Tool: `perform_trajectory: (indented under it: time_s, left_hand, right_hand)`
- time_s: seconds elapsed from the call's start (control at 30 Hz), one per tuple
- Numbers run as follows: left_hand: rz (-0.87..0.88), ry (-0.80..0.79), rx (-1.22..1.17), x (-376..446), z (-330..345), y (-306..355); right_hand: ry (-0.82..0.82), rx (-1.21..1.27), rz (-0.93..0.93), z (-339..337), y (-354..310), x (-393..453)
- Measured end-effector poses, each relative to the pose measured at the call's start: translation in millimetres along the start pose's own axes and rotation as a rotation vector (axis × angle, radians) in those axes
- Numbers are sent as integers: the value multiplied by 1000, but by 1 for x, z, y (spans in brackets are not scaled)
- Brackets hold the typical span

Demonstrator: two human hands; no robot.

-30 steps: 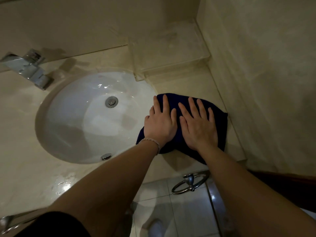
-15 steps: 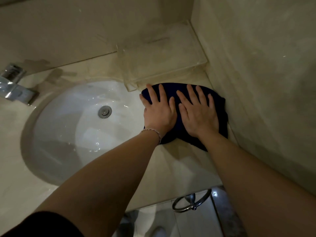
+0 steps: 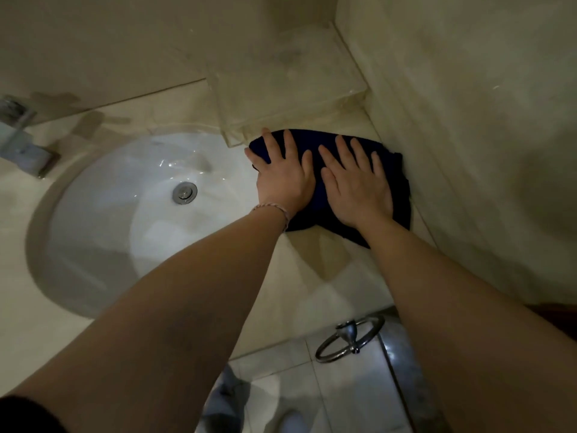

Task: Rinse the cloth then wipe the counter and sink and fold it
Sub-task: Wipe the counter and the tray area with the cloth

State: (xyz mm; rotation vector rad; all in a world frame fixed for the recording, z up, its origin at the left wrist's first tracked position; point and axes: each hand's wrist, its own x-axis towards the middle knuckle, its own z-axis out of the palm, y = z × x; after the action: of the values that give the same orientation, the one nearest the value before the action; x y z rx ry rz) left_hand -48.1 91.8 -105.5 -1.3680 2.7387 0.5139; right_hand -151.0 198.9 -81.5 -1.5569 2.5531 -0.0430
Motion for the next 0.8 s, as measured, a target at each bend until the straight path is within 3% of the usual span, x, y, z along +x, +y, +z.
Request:
perform_trajectory:
  time_s: [0.1,0.23,0.33,0.6,0.8]
  left_hand:
    - [17,94,-103,-26,-6,2]
    - [92,18,-185,-65,-1,-11]
    - [75,-18,-125,-93,-3,-12]
    - [63,65,118,-143,8,-11]
    - [58,44,133,-168,13,-10]
  right_hand:
    - [-4,-10,23,4,-6,-25]
    - [-22,-17,32,6,-12,-64]
    - [-40,-16,35,9,-17,-89]
    - [-35,-23,34,18,-26,-132]
    - [5,-22,20,24,-29,-158]
